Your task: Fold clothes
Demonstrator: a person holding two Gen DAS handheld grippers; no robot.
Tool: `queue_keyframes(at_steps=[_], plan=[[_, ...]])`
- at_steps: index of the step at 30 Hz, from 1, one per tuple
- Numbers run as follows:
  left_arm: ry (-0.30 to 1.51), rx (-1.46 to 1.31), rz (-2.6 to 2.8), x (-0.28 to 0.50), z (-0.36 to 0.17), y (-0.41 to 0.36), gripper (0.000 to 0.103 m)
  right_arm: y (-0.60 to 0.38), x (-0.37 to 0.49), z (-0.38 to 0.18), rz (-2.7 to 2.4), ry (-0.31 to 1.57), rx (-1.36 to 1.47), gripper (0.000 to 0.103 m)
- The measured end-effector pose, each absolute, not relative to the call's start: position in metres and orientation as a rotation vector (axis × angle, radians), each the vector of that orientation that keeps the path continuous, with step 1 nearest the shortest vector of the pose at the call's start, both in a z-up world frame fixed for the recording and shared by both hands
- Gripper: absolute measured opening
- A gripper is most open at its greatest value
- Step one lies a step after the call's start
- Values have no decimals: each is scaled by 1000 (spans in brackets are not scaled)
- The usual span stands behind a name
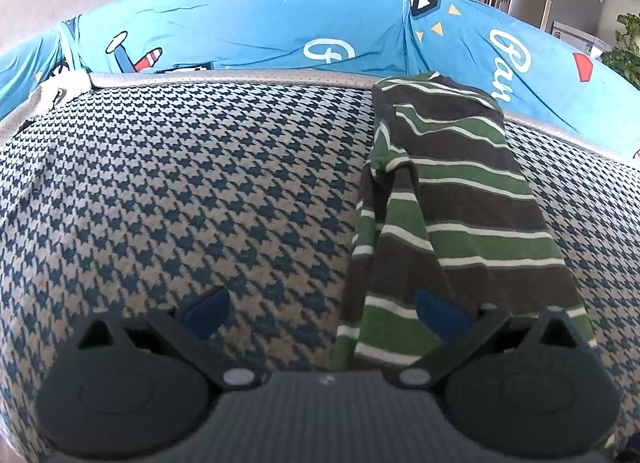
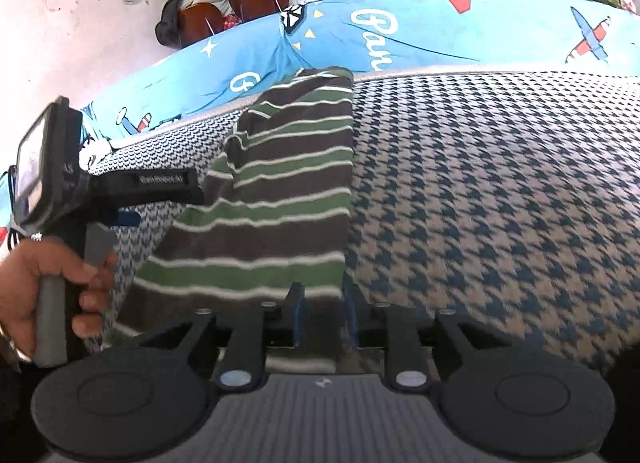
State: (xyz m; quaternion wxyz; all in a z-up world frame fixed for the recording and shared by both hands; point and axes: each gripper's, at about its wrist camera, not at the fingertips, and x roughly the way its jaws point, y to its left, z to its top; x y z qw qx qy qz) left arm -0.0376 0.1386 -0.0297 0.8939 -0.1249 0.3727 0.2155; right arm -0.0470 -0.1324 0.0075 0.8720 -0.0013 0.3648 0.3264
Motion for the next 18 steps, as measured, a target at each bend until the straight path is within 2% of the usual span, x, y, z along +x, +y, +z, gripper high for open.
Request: queue_keyframes(at_steps=[6, 14, 18], plan=[[790, -250, 478, -26, -37, 142, 103, -115, -42, 2, 742, 768, 10, 26], [793, -219, 577, -29, -46, 148, 103, -115, -43, -6, 771, 772, 20, 37], [784, -226, 605, -32, -46, 149, 103, -116, -43, -9, 780, 771, 29, 38]])
